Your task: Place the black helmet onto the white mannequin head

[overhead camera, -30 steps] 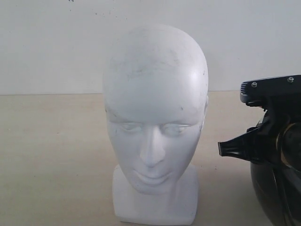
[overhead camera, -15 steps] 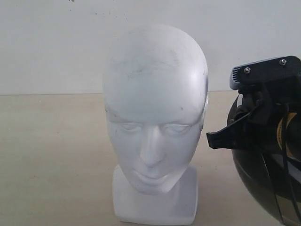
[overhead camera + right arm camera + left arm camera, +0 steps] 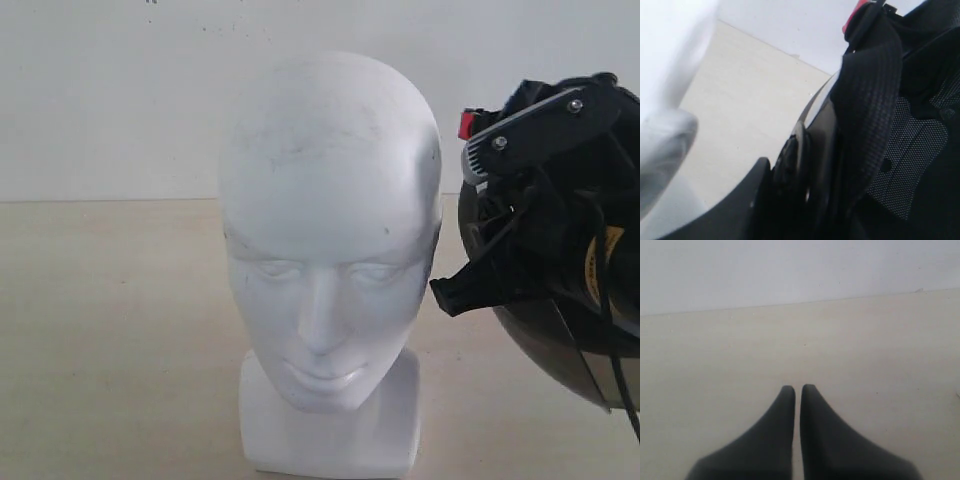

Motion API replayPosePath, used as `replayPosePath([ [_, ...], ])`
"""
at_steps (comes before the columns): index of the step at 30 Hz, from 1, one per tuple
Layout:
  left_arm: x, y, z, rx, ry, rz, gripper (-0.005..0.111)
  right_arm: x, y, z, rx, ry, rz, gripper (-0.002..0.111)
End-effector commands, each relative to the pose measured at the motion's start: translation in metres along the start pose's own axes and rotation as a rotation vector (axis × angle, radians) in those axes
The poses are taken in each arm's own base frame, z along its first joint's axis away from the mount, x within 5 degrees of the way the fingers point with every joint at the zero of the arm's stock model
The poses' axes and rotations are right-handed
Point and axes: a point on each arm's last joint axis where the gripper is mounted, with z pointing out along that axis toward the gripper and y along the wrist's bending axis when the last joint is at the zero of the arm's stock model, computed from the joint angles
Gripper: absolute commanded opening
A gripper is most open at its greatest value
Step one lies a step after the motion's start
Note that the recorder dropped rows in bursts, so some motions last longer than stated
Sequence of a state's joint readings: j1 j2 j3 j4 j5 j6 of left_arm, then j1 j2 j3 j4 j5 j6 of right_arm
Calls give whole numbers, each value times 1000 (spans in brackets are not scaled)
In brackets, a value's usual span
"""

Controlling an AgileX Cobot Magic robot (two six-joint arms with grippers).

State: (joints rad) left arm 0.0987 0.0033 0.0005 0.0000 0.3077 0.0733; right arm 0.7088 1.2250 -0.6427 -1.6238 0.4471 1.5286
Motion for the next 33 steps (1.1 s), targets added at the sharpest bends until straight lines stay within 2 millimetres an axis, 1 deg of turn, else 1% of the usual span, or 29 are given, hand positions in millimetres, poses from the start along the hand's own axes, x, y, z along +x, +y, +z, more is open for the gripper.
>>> replayPosePath([
  [1,0,0,0,6,-4,-5,4,-10,-8,-5,61,-76,-113,1],
  [3,0,0,0,6,-4,-5,4,-11,-9,-5,74,-78,-112,1],
  [5,0,0,0,6,-4,-5,4,-12,-14,-5,126,-79,-108,1],
  [7,0,0,0,6,-4,-5,4,-16,-17,-6,159,-88,-113,1],
  [11,0,0,0,6,-4,-5,4,-34,-21,-11,161,-69,-236,1],
  [14,0,0,0,6,-4,-5,4,-50,-24,-17,138,-40,-390,1],
  [16,0,0,0,6,-4,-5,4,-60,-27,-22,129,-41,-450,1],
  [19,0,0,0,6,-4,-5,4,-76,-31,-30,130,-72,-498,1],
  [22,0,0,0,6,-4,-5,4,-92,-32,-38,104,-126,-662,1],
  [24,0,0,0,6,-4,-5,4,-104,-40,-42,97,-189,-714,1],
  [25,0,0,0,6,-4,-5,4,-111,-43,-44,89,-236,-698,1],
  [27,0,0,0,6,-4,-5,4,-124,-56,-46,83,-318,-613,1],
  [30,0,0,0,6,-4,-5,4,-137,-74,-49,66,-455,-488,1],
  [33,0,0,0,6,-4,-5,4,-146,-95,-55,8,-669,-237,1],
])
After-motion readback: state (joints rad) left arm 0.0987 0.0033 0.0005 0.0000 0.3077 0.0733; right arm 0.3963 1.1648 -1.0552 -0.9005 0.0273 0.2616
